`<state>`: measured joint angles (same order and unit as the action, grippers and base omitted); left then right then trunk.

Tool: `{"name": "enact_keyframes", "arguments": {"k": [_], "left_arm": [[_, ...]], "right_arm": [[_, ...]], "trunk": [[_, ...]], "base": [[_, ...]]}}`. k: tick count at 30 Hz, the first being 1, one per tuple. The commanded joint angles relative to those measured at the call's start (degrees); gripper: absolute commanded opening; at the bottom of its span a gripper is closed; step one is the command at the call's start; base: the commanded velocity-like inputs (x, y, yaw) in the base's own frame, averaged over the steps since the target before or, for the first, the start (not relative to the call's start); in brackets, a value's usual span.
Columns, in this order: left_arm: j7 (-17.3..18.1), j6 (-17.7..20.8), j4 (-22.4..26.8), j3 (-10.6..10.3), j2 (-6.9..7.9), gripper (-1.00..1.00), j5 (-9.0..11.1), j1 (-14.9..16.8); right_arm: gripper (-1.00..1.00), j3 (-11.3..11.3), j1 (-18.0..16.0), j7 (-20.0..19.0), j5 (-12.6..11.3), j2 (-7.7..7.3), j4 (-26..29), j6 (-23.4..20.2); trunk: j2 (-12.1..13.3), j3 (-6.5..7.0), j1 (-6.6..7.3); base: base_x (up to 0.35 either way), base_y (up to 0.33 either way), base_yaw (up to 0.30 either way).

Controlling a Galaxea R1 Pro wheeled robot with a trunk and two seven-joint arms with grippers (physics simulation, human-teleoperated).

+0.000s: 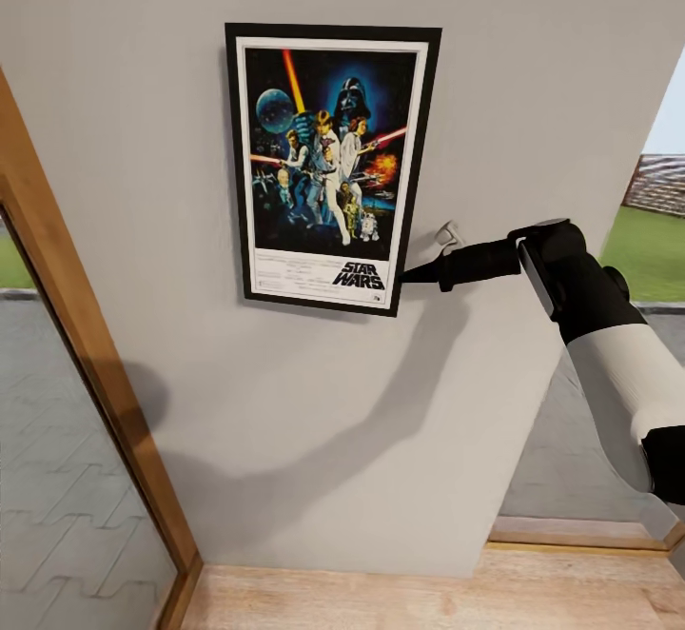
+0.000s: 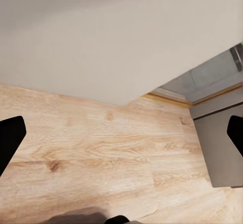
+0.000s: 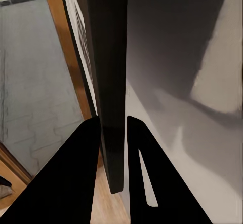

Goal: Pick up the poster from the kitchen countertop and hang it on one of the wall nails in the kitchen.

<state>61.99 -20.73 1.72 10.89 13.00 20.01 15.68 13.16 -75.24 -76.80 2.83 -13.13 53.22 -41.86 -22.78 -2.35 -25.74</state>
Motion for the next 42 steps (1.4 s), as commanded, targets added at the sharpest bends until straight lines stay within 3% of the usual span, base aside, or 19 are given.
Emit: {"name": "enact_keyframes", "arguments": {"k": [1, 42], "left_arm": [[0.2, -0.3, -0.1, 0.5, 0.01, 1.0, -0.4, 0.1], [0.2, -0.3, -0.1, 0.5, 0.01, 1.0, -0.4, 0.1]], "right_arm": [[-1.0, 0.0, -0.1, -0.4, 0.2, 0.0, 0.0, -0.6], [-1.0, 0.0, -0.1, -0.4, 0.2, 0.03, 0.0, -0.6]], "trunk": [[-0.1, -0.14, -0.04], [-0.1, -0.14, -0.04]], "base": [[0.0, 0.132, 0.0], [0.0, 0.03, 0.0]]}}
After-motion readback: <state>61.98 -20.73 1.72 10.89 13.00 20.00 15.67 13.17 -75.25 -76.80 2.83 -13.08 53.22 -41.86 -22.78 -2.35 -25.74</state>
